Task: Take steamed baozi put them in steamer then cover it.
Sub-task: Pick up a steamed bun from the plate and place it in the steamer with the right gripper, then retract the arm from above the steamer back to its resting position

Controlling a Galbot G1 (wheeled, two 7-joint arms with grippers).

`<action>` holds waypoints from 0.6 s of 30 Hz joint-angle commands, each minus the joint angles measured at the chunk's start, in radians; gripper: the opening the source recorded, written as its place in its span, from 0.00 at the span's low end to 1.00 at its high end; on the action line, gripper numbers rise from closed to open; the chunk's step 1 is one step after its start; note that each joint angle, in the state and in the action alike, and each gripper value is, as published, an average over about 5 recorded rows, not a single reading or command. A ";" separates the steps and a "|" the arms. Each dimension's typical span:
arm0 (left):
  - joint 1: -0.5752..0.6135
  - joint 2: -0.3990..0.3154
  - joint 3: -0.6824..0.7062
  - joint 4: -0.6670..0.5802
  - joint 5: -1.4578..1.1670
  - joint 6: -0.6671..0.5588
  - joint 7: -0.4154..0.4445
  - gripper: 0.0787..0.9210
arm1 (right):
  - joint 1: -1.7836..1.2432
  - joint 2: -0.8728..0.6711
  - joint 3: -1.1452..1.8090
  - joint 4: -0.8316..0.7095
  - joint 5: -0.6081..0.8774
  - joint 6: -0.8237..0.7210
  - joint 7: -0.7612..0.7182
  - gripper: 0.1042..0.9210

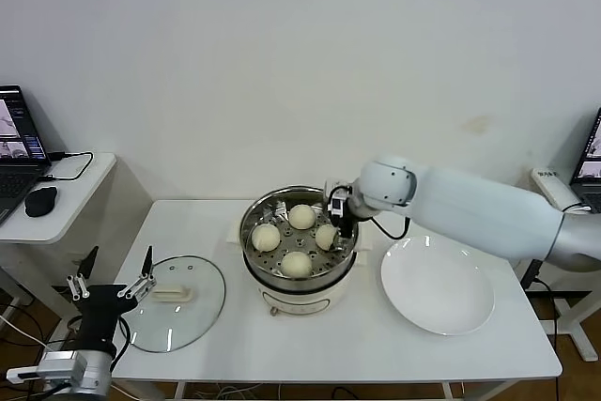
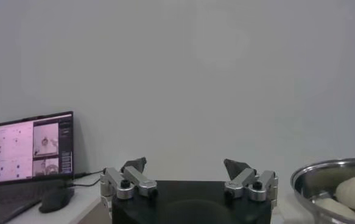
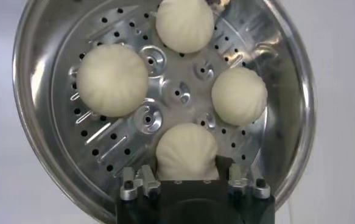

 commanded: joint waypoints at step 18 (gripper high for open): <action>-0.009 -0.011 0.015 0.064 0.008 -0.084 -0.007 0.88 | -1.244 -0.279 1.173 0.336 -0.082 0.719 0.772 0.88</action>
